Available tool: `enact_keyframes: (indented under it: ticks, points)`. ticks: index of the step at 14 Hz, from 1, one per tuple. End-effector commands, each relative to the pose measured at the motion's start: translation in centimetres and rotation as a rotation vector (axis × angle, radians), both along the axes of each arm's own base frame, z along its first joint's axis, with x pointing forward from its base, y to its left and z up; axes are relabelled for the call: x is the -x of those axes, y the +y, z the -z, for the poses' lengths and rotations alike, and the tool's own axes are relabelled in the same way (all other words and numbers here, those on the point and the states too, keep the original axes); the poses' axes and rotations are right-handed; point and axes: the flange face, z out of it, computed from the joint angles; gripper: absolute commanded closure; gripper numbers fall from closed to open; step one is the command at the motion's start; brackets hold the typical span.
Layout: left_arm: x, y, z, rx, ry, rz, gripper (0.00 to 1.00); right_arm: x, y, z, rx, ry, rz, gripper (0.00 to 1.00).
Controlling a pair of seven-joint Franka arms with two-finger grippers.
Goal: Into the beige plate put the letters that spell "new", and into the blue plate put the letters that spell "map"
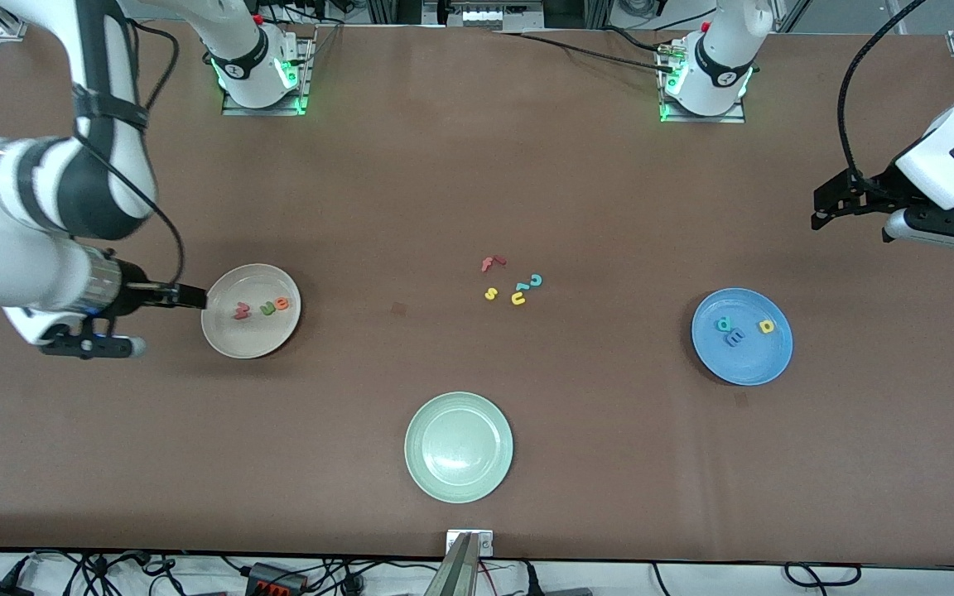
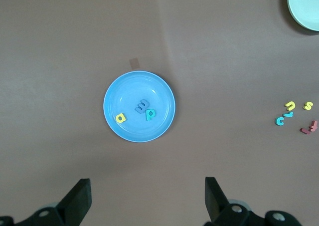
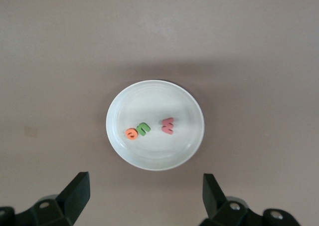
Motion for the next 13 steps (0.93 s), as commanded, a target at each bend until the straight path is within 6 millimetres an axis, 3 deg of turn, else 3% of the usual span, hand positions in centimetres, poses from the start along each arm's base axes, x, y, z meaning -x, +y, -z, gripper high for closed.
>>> enact_keyframes:
  ticks: [1,5,8,11,13]
  points:
    - [0.7,-0.2,-0.6,-0.008,-0.015,0.004,0.00,-0.5,-0.4,-3.0,0.002,-0.025,0.009,0.00]
    - [0.7,-0.2,-0.6,-0.008,-0.015,0.004,0.00,-0.6,-1.6,-4.3,0.003,-0.058,0.025,0.00]
    - [0.7,-0.2,-0.6,-0.008,-0.015,0.004,0.00,0.1,-0.6,-8.0,0.079,-0.141,-0.075,0.00]
    - [0.7,-0.3,-0.6,-0.008,-0.015,0.004,0.00,1.5,-4.0,-12.1,0.048,-0.204,-0.028,0.00]
    - [0.7,-0.3,-0.6,-0.008,-0.015,0.004,0.00,2.0,-6.0,-13.1,0.039,-0.214,-0.017,0.00]
